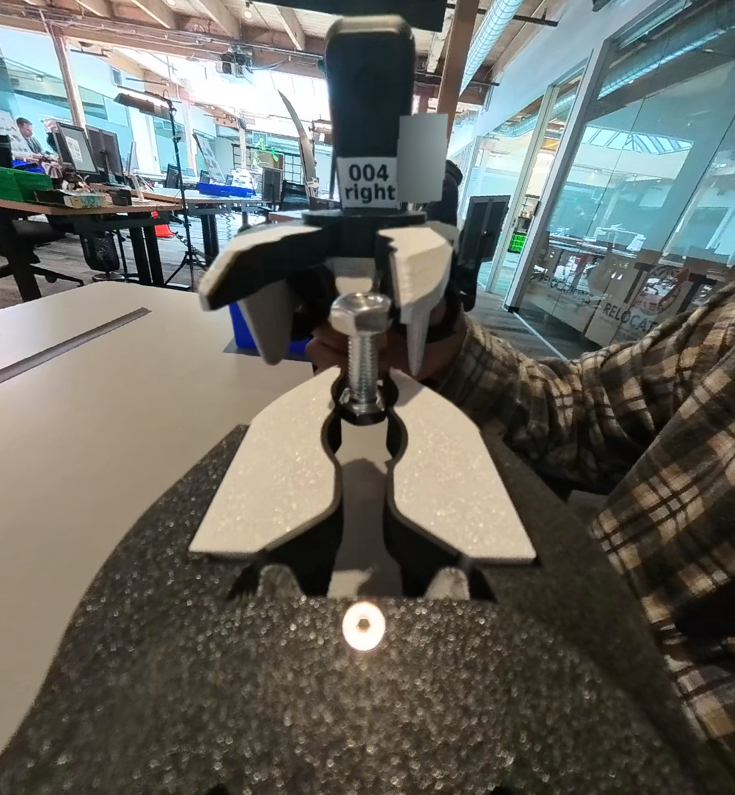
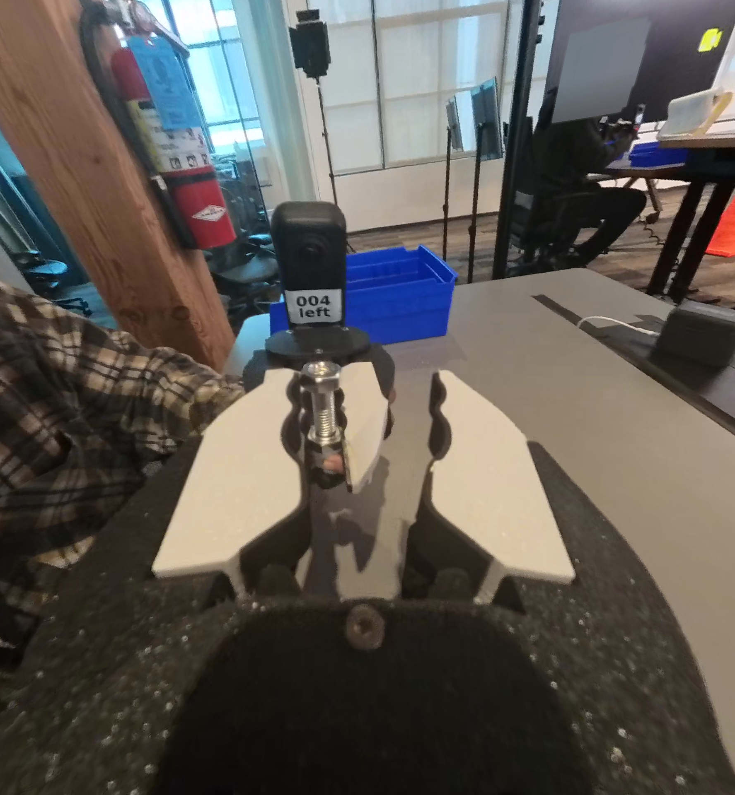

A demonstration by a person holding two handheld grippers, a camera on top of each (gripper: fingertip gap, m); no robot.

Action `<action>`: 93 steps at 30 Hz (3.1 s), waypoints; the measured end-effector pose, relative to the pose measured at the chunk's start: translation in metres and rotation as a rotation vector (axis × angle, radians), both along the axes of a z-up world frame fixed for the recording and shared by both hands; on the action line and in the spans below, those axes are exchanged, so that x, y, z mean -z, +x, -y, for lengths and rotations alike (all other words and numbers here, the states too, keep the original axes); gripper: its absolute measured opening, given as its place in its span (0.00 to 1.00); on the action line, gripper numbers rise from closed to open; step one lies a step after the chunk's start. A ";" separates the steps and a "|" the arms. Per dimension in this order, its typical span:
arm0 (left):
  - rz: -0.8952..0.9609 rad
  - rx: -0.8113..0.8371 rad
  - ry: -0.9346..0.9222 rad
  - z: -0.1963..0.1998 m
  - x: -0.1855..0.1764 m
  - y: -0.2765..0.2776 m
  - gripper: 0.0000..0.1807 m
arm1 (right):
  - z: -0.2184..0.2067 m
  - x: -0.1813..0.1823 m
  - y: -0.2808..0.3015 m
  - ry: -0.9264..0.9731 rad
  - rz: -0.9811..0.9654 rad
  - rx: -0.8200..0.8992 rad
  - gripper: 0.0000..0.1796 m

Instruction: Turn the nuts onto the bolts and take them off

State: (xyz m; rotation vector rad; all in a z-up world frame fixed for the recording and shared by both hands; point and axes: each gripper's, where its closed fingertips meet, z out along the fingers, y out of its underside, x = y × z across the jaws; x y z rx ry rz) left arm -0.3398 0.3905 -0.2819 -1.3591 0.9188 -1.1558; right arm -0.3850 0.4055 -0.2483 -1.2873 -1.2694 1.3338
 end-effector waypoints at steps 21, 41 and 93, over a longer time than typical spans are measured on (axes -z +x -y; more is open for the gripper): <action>-0.018 -0.017 0.013 -0.001 0.001 0.000 0.08 | 0.020 -0.001 -0.004 0.027 0.008 -0.087 0.12; 0.009 0.067 0.029 0.012 -0.005 0.005 0.08 | 0.032 -0.007 0.003 -0.010 -0.063 -0.227 0.11; 0.003 0.013 0.017 0.004 -0.003 0.001 0.08 | 0.024 -0.006 -0.004 0.045 0.004 -0.094 0.10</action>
